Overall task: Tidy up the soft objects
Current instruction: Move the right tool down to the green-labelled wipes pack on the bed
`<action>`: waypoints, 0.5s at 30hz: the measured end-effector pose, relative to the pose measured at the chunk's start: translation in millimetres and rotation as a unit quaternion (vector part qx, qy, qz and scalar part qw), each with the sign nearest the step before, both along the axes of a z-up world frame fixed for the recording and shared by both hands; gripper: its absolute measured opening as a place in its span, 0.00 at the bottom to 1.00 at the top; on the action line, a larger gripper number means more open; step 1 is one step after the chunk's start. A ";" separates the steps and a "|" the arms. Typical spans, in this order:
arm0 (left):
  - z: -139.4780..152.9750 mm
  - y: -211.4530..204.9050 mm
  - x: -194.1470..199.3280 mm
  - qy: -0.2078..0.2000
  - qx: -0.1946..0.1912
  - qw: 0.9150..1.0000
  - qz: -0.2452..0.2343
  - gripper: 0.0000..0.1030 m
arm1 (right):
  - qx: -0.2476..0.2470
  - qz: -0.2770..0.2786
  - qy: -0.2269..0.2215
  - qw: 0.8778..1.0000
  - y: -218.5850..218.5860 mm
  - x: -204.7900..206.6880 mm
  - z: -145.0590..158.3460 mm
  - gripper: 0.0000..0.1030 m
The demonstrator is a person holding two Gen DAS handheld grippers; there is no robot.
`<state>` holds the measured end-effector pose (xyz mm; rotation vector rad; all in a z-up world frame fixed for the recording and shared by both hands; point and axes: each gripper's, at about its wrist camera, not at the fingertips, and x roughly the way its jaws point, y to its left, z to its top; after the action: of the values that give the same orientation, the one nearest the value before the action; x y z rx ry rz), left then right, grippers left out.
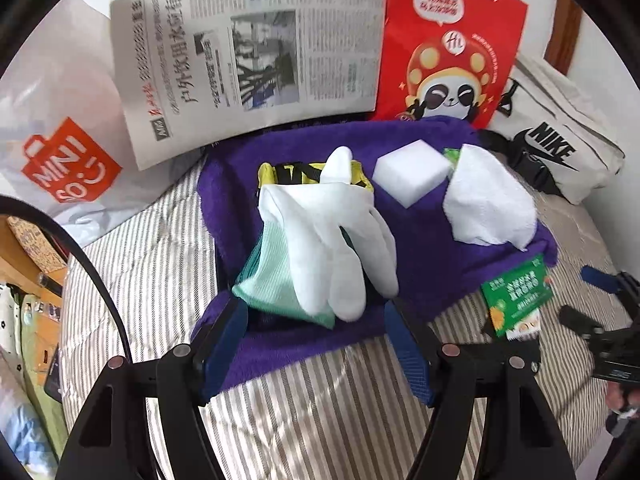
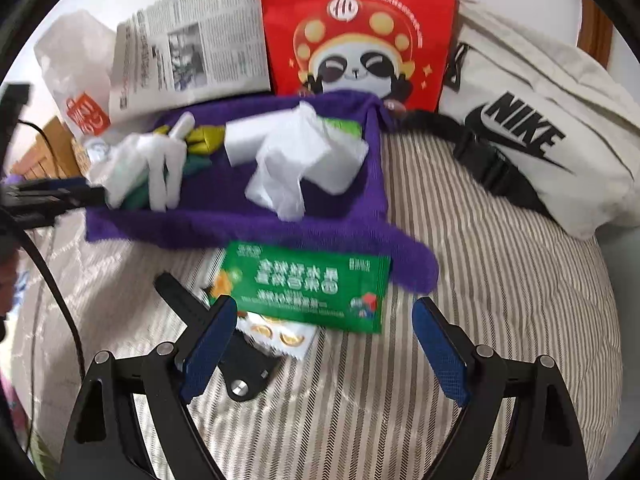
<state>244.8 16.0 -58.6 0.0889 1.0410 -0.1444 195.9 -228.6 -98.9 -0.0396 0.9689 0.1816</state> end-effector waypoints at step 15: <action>-30.6 5.0 -42.2 0.007 -0.044 0.999 -0.013 0.72 | 0.030 -0.058 0.034 0.997 1.1 24.2 -38.4 0.92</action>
<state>202.6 21.0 -89.2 0.0213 1.0467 -0.2141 220.1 -227.4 -137.3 0.0773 1.0297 0.1051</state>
